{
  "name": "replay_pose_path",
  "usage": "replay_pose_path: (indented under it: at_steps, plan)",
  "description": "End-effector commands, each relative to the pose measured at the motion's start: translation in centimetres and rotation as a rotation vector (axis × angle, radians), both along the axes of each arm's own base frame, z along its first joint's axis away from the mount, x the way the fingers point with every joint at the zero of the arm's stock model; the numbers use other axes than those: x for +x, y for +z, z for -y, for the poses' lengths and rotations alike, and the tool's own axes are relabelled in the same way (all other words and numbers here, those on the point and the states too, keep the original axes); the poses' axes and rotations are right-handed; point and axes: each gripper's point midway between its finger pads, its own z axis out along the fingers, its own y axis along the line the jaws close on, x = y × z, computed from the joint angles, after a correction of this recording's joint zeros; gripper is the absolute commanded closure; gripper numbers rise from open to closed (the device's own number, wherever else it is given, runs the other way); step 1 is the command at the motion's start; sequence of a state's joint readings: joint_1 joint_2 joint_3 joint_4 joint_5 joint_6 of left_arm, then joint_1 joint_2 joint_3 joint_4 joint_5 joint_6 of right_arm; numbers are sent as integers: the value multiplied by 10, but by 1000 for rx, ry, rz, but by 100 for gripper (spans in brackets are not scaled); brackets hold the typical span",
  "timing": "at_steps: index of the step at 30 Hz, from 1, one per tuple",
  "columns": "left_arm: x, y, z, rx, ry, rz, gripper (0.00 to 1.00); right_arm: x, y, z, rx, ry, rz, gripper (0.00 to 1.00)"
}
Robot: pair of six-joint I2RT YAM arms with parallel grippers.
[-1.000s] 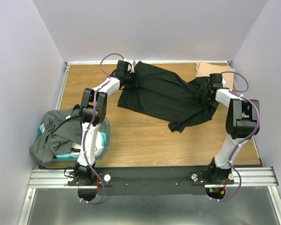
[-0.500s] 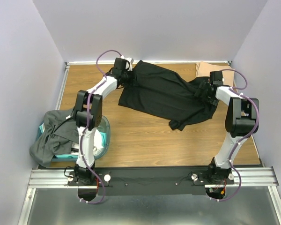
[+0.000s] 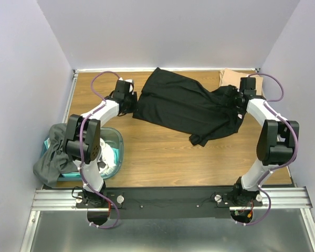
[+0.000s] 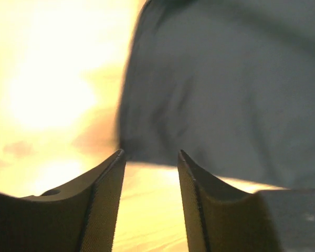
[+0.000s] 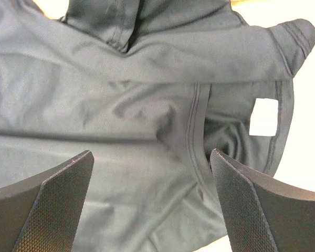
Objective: Fold and stack the t-shirts
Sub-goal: Flatten the tshirt out
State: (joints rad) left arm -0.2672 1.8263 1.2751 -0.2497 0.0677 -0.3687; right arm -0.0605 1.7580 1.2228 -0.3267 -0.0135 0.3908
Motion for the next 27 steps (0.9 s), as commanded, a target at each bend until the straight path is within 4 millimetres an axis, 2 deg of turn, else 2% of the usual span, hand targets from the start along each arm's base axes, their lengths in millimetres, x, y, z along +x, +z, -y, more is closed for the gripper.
replay_pose_path:
  at_steps: [1,2,8,16,27]
  plan:
    - [-11,-15,-18,50,54,-40,49,-16,7,-4,16,24,-2,2]
    - [-11,-22,-26,82,80,-51,50,-19,9,-4,16,26,3,2]
    - [-9,-38,-33,101,87,-78,50,-34,6,-5,19,23,-9,2]
    - [-4,-51,-21,66,41,-93,52,-53,2,-5,17,15,-22,2]
    - [-1,-58,-10,24,3,-94,52,-62,3,-6,15,19,-20,2]
